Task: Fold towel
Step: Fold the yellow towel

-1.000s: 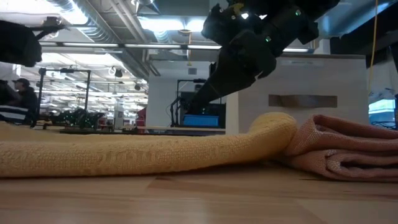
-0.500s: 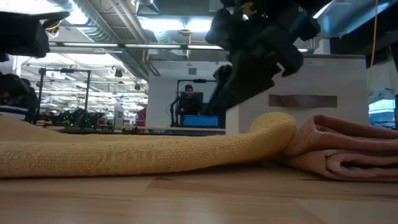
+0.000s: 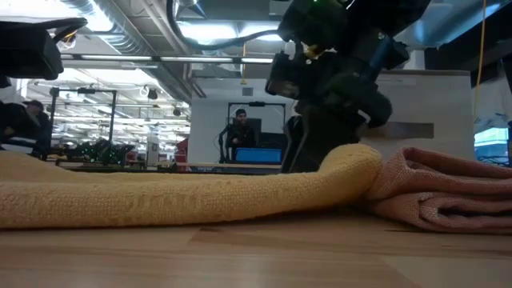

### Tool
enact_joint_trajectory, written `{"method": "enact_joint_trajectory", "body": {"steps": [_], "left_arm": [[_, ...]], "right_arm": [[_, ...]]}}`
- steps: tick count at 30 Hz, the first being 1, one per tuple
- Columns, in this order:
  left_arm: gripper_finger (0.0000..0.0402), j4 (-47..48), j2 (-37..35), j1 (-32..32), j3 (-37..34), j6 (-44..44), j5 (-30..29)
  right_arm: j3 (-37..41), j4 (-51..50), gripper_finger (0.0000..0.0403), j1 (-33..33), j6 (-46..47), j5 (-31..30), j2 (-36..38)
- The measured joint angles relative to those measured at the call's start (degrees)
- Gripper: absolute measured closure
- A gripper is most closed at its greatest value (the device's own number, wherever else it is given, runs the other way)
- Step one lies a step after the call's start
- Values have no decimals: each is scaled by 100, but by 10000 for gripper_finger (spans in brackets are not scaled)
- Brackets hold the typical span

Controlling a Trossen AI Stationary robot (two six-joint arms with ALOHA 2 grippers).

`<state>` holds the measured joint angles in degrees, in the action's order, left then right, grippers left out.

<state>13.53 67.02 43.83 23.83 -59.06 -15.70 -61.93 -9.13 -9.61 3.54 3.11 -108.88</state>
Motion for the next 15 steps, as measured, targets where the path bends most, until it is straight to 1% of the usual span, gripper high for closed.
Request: {"method": "enact_joint_trajectory", "body": {"steps": [2,5,13,15], "left_arm": [[263,-5,0,0,0,63,-2],[263,-1,0,0,0,73,0],[263,89,4,2,0,126,0],[263,89,4,2,0,126,0]], "right_arm": [[0,-3,187,39,208,-81,-1],[0,-148,187,73,356,279,0],[0,-231,187,63,364,698,-15],[0,-182,187,66,367,927,-21]]}}
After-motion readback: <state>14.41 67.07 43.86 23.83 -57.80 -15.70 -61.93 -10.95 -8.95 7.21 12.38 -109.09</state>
